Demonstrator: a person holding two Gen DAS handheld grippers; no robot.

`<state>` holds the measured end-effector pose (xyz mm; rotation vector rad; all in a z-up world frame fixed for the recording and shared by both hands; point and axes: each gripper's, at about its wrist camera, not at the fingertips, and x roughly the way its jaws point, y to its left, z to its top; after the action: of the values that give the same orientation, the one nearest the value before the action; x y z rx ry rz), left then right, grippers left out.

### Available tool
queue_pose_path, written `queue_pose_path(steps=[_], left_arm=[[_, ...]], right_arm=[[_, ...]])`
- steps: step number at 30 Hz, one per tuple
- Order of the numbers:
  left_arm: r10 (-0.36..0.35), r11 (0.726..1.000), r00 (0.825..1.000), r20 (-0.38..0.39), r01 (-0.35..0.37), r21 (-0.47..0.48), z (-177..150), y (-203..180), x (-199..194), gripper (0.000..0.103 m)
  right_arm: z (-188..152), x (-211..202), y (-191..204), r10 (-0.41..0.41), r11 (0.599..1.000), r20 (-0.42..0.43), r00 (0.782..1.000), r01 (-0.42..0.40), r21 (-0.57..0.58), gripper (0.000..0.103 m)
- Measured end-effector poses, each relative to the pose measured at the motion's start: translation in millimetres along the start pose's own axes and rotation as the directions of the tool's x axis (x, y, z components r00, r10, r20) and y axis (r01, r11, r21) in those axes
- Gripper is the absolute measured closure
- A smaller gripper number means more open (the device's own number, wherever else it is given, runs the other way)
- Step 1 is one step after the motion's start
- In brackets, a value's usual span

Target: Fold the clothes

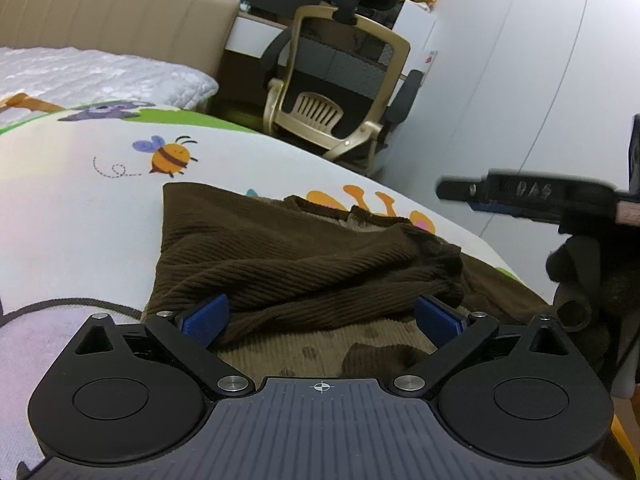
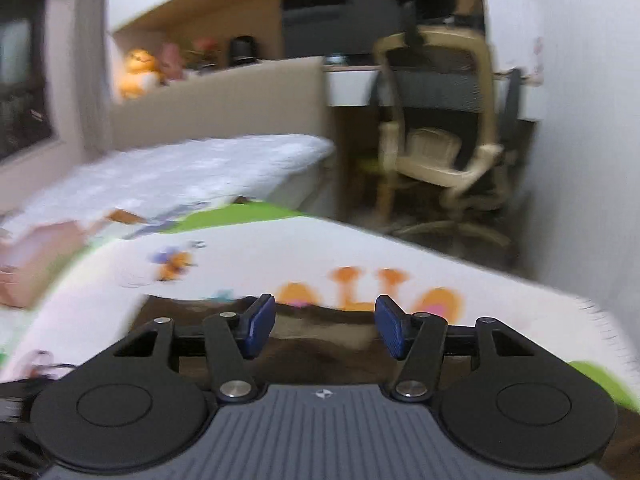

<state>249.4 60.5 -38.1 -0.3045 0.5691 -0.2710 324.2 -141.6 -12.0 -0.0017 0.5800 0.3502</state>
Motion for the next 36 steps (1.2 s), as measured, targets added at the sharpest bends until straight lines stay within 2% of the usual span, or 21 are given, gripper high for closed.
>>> queue_pose_path(steps=[2,4,7,10,12,14,17,20,23,25,26,29,31,32,33,34,35,36], left_arm=[[0.000,1.000,1.000,-0.001,0.000,0.001,0,0,0,0.000],[-0.001,1.000,1.000,-0.003,0.001,0.000,0,0,0,0.000],[-0.001,1.000,1.000,-0.005,0.001,0.000,-1,-1,0,0.000],[-0.001,1.000,1.000,-0.007,0.000,-0.002,0,0,1,0.000],[-0.001,1.000,1.000,-0.008,0.001,-0.005,-1,0,1,0.000],[-0.001,1.000,1.000,-0.009,0.001,-0.005,-1,0,2,0.000],[0.001,1.000,1.000,-0.010,-0.001,-0.005,-1,0,2,0.000],[0.003,1.000,1.000,-0.011,-0.003,-0.005,-1,-1,2,0.000],[0.007,1.000,1.000,-0.012,-0.007,-0.004,-1,-1,3,0.000],[0.008,1.000,1.000,-0.012,-0.008,-0.003,-1,-1,3,0.000],[0.008,1.000,1.000,-0.012,-0.008,-0.003,-1,-1,3,0.000],[0.007,1.000,1.000,-0.012,-0.007,-0.005,-1,0,3,0.000],[0.005,1.000,1.000,-0.011,-0.005,-0.010,-1,0,3,0.000],[0.003,1.000,1.000,-0.011,-0.003,-0.011,-1,1,3,0.000],[0.002,1.000,1.000,-0.010,-0.002,-0.013,-1,1,3,0.000],[0.001,1.000,1.000,-0.010,-0.001,-0.014,-1,1,3,0.000],[-0.001,1.000,1.000,-0.009,0.001,-0.016,-1,2,3,0.000],[-0.003,1.000,1.000,-0.009,0.003,-0.018,-1,2,3,0.000]], right_arm=[[-11,18,2,0.036,0.999,-0.088,0.995,-0.035,0.017,0.047],[-24,38,1,0.027,0.999,-0.162,0.986,-0.023,0.029,0.048],[-23,33,-7,0.046,0.997,-0.143,0.989,-0.036,0.074,0.051],[-13,-7,-31,0.045,0.991,-0.072,0.996,-0.035,0.133,0.048],[-12,-42,-60,-0.024,0.985,-0.023,0.999,0.028,0.171,0.041],[-16,-78,-97,-0.127,0.966,0.010,0.992,0.121,0.228,0.039],[-40,-125,-158,-0.284,0.885,-0.014,0.959,0.268,0.381,0.039],[-78,-150,-208,-0.367,0.756,-0.102,0.925,0.360,0.546,0.039],[-112,-152,-231,-0.347,0.650,-0.159,0.924,0.359,0.670,0.039],[-127,-148,-241,-0.336,0.578,-0.155,0.929,0.333,0.745,0.039],[-129,-143,-243,-0.330,0.561,-0.142,0.933,0.315,0.766,0.039],[-118,-115,-243,-0.317,0.597,-0.132,0.939,0.306,0.741,0.037],[-105,-91,-239,-0.352,0.658,-0.193,0.916,0.389,0.645,0.040],[-98,-81,-234,-0.397,0.682,-0.216,0.892,0.444,0.581,0.059],[-89,-72,-228,-0.441,0.707,-0.223,0.869,0.489,0.511,0.070],[-78,-68,-219,-0.481,0.738,-0.202,0.853,0.519,0.432,0.088],[-66,-66,-208,-0.509,0.763,-0.166,0.844,0.532,0.366,0.091],[-53,-71,-194,-0.517,0.788,-0.108,0.849,0.521,0.327,0.092]])
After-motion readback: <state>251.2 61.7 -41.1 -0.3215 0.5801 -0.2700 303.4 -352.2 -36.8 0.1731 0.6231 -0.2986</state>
